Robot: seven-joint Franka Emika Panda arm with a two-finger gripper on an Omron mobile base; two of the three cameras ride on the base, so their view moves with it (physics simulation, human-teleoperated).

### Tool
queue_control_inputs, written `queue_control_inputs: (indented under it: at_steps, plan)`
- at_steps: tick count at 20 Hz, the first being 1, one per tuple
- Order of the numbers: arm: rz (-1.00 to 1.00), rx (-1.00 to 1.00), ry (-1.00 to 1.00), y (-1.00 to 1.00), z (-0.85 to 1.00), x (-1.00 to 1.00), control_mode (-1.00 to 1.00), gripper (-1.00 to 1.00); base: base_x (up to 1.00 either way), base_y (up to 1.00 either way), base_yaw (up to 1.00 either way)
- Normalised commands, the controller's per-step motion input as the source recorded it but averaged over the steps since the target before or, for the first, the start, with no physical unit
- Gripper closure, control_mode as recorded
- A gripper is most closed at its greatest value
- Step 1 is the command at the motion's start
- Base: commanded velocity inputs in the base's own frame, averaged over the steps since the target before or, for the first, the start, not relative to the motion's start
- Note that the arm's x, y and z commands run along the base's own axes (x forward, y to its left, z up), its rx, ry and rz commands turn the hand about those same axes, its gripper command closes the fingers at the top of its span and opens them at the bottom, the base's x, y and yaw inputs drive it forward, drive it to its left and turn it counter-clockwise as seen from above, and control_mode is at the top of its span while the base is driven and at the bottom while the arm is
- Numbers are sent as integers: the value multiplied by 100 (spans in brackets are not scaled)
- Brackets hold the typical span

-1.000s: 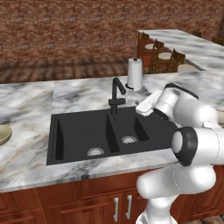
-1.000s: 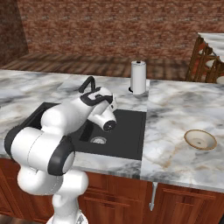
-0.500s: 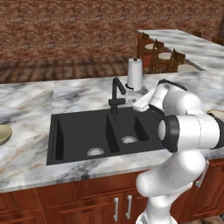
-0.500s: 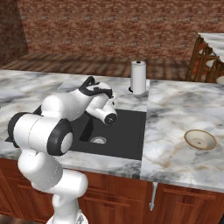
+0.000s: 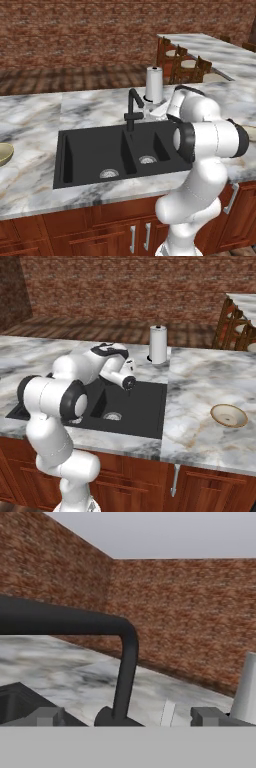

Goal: Rinse each bowl for a few seconds and place them down in the sink or on the counter.

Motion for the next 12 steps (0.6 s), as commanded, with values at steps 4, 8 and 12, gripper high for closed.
queue_control_inputs:
  at_steps: [4,8,12]
  plan:
    - [0,0,1,0,-6,31,-100,-100,0,0,0]
    - [0,0,0,0,-9,31,-100,-100,0,0,0]
    - [0,0,0,0,-14,29,-100,-100,0,0,0]
